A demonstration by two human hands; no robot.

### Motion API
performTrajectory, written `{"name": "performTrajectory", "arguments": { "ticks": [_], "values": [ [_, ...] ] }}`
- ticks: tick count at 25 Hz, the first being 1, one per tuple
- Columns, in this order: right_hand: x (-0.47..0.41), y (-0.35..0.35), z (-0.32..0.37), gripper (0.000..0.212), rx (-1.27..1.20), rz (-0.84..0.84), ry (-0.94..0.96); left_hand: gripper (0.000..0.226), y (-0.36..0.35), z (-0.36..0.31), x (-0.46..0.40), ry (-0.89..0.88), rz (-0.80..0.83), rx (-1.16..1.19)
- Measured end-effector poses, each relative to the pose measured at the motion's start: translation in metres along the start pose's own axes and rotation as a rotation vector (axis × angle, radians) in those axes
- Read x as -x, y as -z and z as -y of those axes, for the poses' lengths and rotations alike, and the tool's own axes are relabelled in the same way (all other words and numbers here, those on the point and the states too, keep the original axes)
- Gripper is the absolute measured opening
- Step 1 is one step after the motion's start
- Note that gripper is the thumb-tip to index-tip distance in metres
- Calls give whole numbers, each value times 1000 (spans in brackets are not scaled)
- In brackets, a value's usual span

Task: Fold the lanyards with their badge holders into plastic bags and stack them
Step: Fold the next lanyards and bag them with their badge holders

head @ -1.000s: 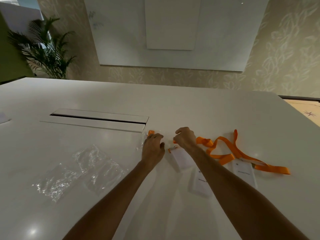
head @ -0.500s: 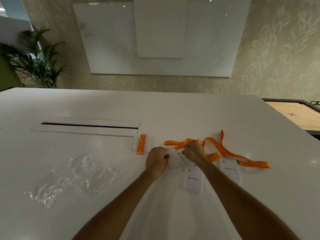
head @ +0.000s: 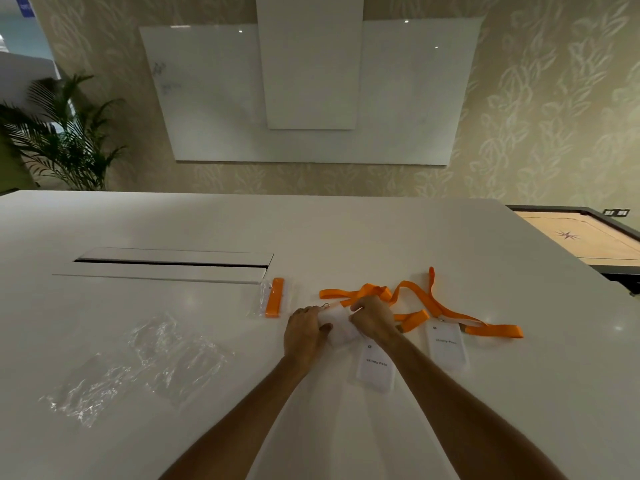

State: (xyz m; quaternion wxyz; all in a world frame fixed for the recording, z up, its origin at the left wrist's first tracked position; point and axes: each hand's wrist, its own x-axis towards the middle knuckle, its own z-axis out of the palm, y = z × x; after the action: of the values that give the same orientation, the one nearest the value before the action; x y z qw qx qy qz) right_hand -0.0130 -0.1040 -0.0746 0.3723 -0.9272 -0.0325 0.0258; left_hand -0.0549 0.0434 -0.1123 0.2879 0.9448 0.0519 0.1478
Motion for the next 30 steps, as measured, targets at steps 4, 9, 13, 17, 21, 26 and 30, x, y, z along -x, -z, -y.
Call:
{"name": "performTrajectory", "arguments": {
  "ticks": [4, 9, 13, 17, 21, 26, 30],
  "values": [
    [1, 4, 3, 22, -159, 30, -104, 41, 5, 0, 0, 10, 14, 24],
    [7, 10, 21, 21, -259, -42, -57, 42, 17, -12, -8, 78, 50, 89],
    [12, 23, 43, 20, -241, -150, 47, 43, 40, -34, -25, 132, -6, 174],
    [24, 35, 65, 15, -68, -350, 315, 43, 69, -59, -41, 438, 36, 708],
    [31, 40, 81, 12, 134, -468, 660, 40, 97, -71, -46, 492, 146, 1034],
    [35, 37, 86, 17, 254, -527, 902, 11, 120, -84, -42, 443, 116, 1053],
    [42, 45, 86, 15, 187, -626, 989, 8, 131, -75, -36, 314, 123, 1198]
  ]
}}
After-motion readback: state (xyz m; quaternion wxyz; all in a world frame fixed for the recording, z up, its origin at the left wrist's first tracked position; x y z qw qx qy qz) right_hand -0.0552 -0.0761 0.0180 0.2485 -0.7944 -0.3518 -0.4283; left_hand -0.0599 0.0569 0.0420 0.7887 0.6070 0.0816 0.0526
